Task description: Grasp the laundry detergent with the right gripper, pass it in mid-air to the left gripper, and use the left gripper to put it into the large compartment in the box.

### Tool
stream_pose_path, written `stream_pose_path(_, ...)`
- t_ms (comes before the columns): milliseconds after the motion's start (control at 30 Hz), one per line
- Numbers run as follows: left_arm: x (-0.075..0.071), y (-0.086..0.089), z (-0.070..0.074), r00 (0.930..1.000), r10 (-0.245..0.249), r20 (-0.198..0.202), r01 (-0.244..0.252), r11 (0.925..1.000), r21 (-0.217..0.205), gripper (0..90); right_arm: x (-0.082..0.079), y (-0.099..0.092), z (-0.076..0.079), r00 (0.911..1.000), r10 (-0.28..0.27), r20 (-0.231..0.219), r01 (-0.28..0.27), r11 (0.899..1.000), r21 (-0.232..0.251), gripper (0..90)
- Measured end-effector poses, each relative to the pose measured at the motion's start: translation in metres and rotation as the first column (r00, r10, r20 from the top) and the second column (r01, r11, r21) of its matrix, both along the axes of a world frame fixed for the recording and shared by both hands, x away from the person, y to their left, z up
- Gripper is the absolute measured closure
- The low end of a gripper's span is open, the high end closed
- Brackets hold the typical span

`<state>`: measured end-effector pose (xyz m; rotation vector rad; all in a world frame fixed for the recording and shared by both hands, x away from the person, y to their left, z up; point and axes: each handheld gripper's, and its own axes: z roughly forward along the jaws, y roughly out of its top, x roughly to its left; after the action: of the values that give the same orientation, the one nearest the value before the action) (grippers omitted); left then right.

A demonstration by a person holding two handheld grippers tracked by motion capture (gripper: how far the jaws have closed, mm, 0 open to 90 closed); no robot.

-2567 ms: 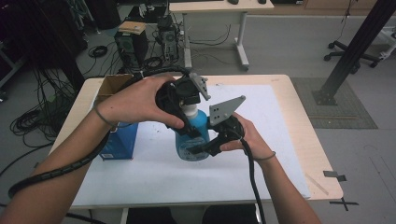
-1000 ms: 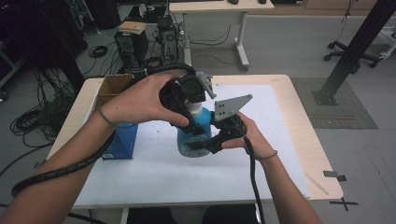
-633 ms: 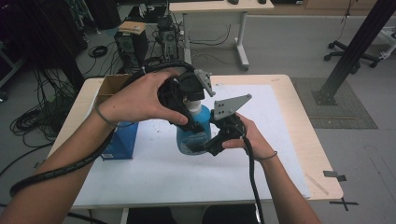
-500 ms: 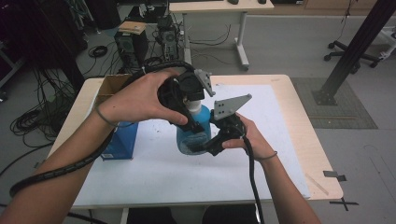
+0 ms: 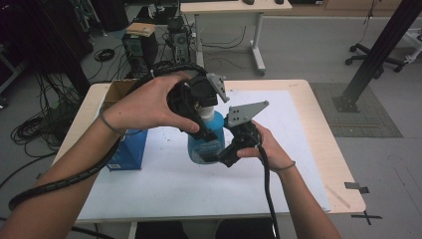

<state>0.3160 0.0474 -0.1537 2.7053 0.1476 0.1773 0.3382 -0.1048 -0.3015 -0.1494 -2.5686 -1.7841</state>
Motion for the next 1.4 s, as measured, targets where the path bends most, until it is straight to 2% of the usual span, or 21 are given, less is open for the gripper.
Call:
stream_pose_path(433,0.000,0.000,-0.001,1.0000,0.001,-0.001,-0.001,1.0000,0.006,37.5,0.000,0.000,-0.001,0.9999,0.003,0.010,-0.003,1.000,0.019,2.0)
stream_pose_path(800,0.002,0.004,0.001,0.9999,0.012,-0.004,-0.011,0.9997,0.022,37.6,0.000,-0.006,0.002,0.9998,0.019,0.001,-0.019,1.000,-0.024,3.4)
stream_pose_path(933,0.002,0.006,0.001,0.9999,0.014,-0.007,-0.013,0.9994,0.032,37.6,0.001,-0.012,0.003,0.9998,0.019,-0.011,-0.019,0.998,-0.056,3.4)
stream_pose_path(967,0.002,0.006,0.001,0.9999,0.014,-0.007,-0.013,0.9994,0.032,37.6,0.001,-0.017,0.004,0.9997,0.015,-0.016,-0.017,0.996,-0.091,3.4)
stream_pose_path(1033,0.002,0.008,0.001,0.9998,0.017,-0.006,-0.017,0.9995,0.027,37.6,0.001,-0.017,0.004,0.9997,0.015,-0.016,-0.017,0.996,-0.091,3.5)
stream_pose_path(1067,0.002,0.008,0.001,0.9998,0.017,-0.006,-0.017,0.9995,0.027,37.6,0.001,-0.020,0.004,0.9997,0.016,-0.019,-0.018,0.993,-0.114,3.9)
stream_pose_path(1100,0.002,0.009,0.002,0.9998,0.020,-0.003,-0.020,0.9995,0.025,37.6,0.001,-0.020,0.004,0.9997,0.016,-0.019,-0.018,0.993,-0.114,3.9)
stream_pose_path(1133,0.002,0.011,0.003,0.9997,0.025,-0.002,-0.025,0.9994,0.024,37.6,0.001,-0.023,0.004,0.9996,0.017,-0.023,-0.020,0.990,-0.140,5.0)
stream_pose_path(1167,0.002,0.011,0.003,0.9997,0.025,-0.002,-0.025,0.9994,0.024,37.6,0.001,-0.023,0.004,0.9996,0.017,-0.023,-0.020,0.990,-0.140,5.0)
stream_pose_path(1200,0.002,0.011,0.003,0.9997,0.025,-0.002,-0.025,0.9994,0.024,37.6,0.001,-0.028,0.004,0.9996,0.007,-0.028,-0.012,0.985,-0.174,5.0)
stream_pose_path(1267,0.002,0.013,0.004,0.9996,0.029,-0.002,-0.029,0.9992,0.028,37.6,0.001,-0.028,0.004,0.9996,0.007,-0.028,-0.012,0.985,-0.174,5.2)
stream_pose_path(1300,0.002,0.013,0.004,0.9996,0.029,-0.002,-0.029,0.9992,0.028,37.6,0.000,-0.036,0.003,0.9993,-0.006,-0.037,-0.003,0.976,-0.218,5.2)
stream_pose_path(1400,0.002,0.014,0.005,0.9995,0.031,0.001,-0.031,0.9989,0.034,37.6,0.000,-0.038,0.003,0.9992,-0.011,-0.038,0.002,0.973,-0.231,5.6)
